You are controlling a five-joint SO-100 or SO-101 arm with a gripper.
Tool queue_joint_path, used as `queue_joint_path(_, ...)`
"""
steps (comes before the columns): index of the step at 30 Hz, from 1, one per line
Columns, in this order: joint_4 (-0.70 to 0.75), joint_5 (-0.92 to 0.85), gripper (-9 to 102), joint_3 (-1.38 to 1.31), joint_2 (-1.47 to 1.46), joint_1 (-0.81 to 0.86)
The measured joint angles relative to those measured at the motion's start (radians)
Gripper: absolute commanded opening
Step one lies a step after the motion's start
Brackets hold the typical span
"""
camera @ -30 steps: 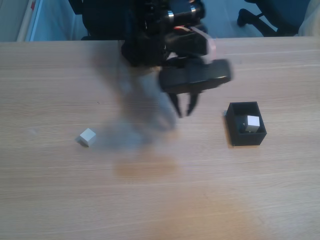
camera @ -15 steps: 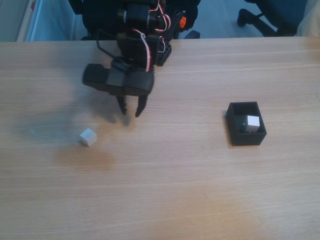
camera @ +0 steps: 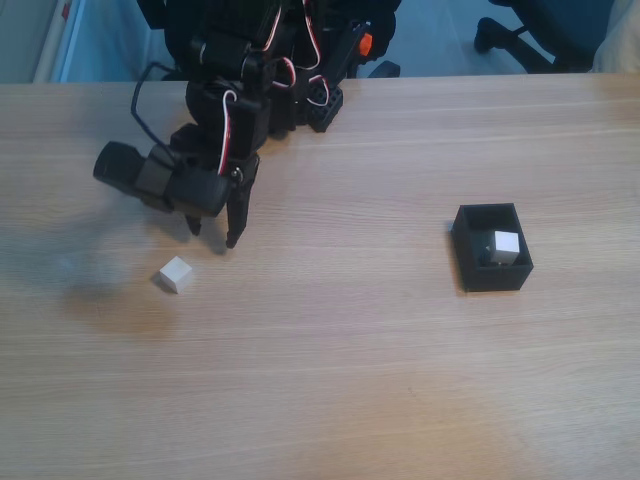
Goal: Pick blocks and place them in the box.
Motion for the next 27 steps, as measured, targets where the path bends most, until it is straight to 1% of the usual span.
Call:
queue_joint_path(3, -0.025, 0.002, 15, -0.035, -0.061, 0.032)
queue_joint_path(18, -0.086, -0.002, 16, -0.235, -0.285, 0.043)
queue_joint_path(27, -0.11, -0.002, 15, -0.265, -0.354, 0.044)
